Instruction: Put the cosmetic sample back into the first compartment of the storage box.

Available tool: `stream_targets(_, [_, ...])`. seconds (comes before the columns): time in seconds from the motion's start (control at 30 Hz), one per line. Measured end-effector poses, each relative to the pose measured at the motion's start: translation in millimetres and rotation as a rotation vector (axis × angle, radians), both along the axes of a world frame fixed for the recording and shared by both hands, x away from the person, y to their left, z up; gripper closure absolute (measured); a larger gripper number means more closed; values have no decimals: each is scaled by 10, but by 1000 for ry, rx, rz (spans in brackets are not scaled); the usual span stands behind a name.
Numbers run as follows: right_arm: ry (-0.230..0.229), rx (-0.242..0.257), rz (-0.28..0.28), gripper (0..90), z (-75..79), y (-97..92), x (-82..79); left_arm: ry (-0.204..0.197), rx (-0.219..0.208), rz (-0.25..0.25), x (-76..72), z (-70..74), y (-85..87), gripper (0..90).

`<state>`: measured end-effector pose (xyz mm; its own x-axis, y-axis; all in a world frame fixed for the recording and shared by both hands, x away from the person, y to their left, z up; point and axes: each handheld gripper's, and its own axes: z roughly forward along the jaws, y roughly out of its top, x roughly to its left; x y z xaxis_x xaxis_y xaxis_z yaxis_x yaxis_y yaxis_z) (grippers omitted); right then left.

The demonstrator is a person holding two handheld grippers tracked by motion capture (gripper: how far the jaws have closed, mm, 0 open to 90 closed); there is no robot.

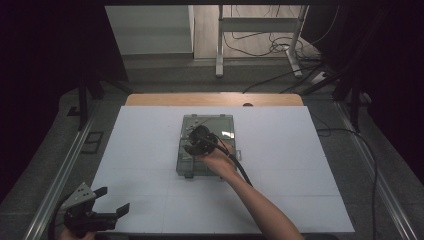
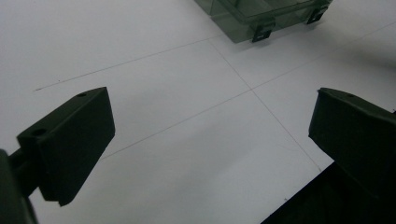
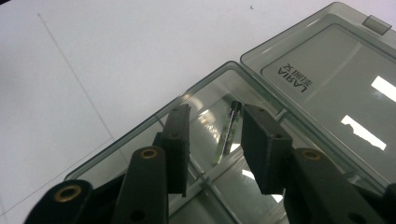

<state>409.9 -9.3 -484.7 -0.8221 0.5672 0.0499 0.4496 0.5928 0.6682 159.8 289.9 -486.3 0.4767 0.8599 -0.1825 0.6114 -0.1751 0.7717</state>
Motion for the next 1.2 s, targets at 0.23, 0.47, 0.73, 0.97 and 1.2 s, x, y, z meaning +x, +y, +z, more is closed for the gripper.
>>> stream_targets(0.23, [-11,2,7,550,70,-50,-72,1,1,0,0,0,-2,10])
stream_targets(0.47, [-9,7,18,497,86,-98,-144,0,4,0,0,0,-4,10])
stream_targets(0.73, [-9,12,18,451,108,-165,-205,0,6,0,0,0,-6,10])
stream_targets(0.97, [-11,14,19,431,140,-240,-250,0,8,-2,0,1,-8,10])
stream_targets(1.2, [5,15,10,406,157,-326,-310,-2,11,0,-3,2,-11,10])
